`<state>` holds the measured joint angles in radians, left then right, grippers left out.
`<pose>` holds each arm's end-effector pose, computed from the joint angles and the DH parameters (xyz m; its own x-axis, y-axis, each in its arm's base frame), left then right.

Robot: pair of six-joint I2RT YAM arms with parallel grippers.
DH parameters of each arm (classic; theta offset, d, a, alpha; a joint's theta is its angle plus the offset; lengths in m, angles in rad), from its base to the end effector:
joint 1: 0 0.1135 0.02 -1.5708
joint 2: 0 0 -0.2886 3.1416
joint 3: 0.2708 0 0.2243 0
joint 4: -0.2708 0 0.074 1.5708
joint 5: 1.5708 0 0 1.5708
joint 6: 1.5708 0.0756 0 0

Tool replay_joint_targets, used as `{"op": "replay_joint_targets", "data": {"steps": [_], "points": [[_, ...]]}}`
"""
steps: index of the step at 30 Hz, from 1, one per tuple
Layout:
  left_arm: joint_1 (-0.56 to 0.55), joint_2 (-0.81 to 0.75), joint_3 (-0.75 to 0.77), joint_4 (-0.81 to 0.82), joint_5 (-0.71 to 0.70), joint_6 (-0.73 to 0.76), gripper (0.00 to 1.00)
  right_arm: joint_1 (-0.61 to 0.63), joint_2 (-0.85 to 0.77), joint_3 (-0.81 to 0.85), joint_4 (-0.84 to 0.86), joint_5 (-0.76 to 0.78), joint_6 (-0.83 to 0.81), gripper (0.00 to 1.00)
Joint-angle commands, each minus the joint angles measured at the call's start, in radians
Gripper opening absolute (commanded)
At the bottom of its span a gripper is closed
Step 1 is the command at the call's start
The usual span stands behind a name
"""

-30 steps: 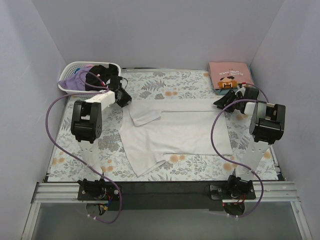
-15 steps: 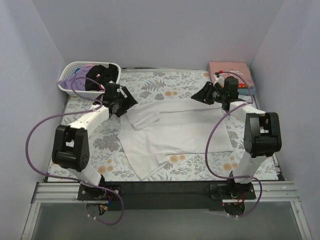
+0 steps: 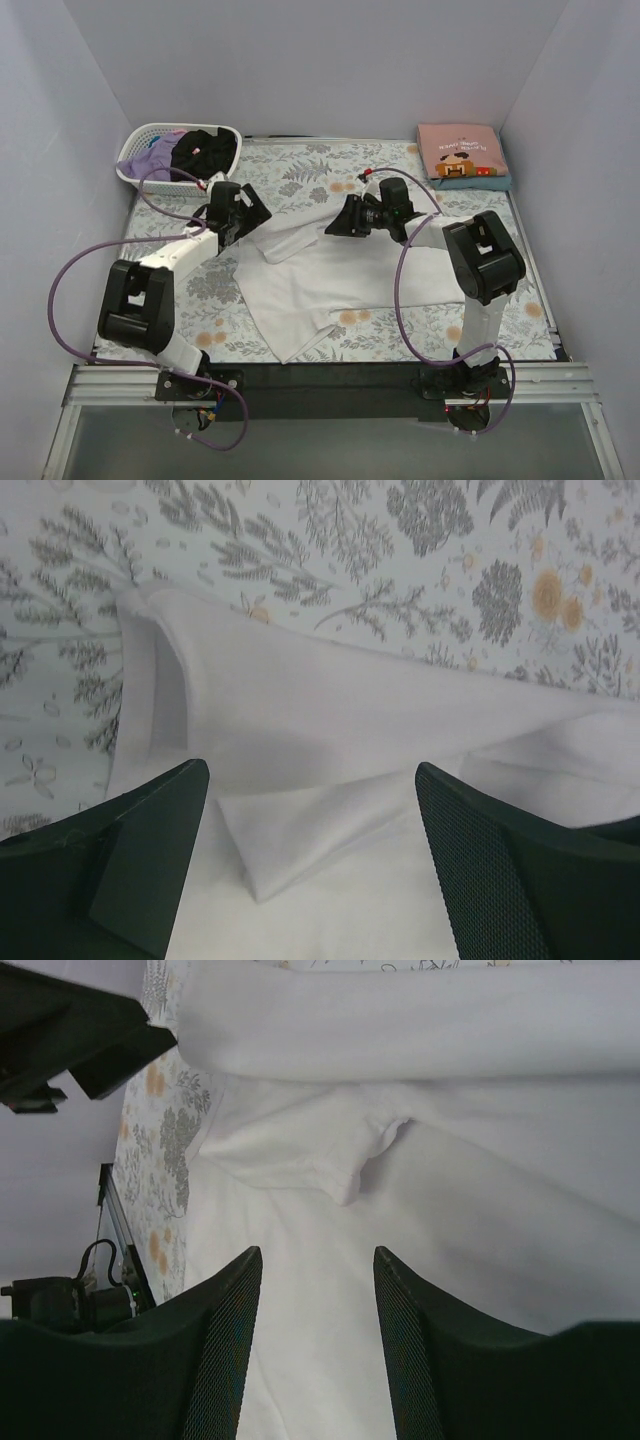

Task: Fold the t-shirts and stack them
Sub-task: Fold the tshirt

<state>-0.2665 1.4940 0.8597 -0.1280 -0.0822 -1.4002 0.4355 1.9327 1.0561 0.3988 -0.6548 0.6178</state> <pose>0.3060 -0.0771 0.2184 -0.3153 -0.9320 -0.1787 -0.6217 0.3451 -0.7031 0.3664 0.2213 0.1941 -0.8177 0.1263 -0.5617 -0.4309 0.5126 0.7426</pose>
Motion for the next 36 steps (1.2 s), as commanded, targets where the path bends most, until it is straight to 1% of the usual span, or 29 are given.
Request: {"op": "replay_joint_targets", "data": {"steps": [1, 5, 14, 16, 17, 19, 21, 24, 30, 32, 36], "points": [[0.029, 0.092, 0.114, 0.057, -0.056, 0.036, 0.84, -0.007, -0.034, -0.011, 0.068, 0.015, -0.019, 0.55], [0.039, 0.182, 0.22, 0.073, -0.074, 0.052, 0.85, -0.024, -0.044, -0.027, 0.066, 0.023, -0.043, 0.55], [0.058, 0.37, 0.332, 0.116, -0.125, 0.109, 0.85, -0.037, -0.011, -0.007, 0.066, -0.005, -0.062, 0.54], [0.064, 0.374, 0.341, 0.122, -0.12, 0.116, 0.86, -0.038, -0.012, -0.008, 0.066, -0.005, -0.07, 0.54], [0.065, 0.367, 0.338, 0.175, -0.119, 0.131, 0.87, -0.041, -0.011, -0.007, 0.064, -0.006, -0.072, 0.54], [0.066, 0.361, 0.337, 0.22, -0.116, 0.145, 0.87, -0.046, -0.005, -0.002, 0.064, -0.006, -0.069, 0.54], [0.069, 0.373, 0.338, 0.231, -0.117, 0.147, 0.88, -0.049, 0.006, 0.008, 0.066, -0.006, -0.064, 0.54], [0.072, 0.4, 0.34, 0.232, -0.113, 0.142, 0.88, -0.049, 0.034, 0.053, 0.069, -0.016, -0.049, 0.54], [0.076, 0.413, 0.334, 0.246, -0.102, 0.135, 0.88, -0.035, 0.123, 0.223, 0.083, -0.032, 0.032, 0.54], [0.076, 0.426, 0.344, 0.254, -0.108, 0.138, 0.88, -0.026, 0.175, 0.293, 0.092, -0.035, 0.072, 0.54], [0.078, 0.465, 0.381, 0.252, -0.102, 0.142, 0.88, -0.014, 0.274, 0.383, 0.12, -0.034, 0.134, 0.54]]}}
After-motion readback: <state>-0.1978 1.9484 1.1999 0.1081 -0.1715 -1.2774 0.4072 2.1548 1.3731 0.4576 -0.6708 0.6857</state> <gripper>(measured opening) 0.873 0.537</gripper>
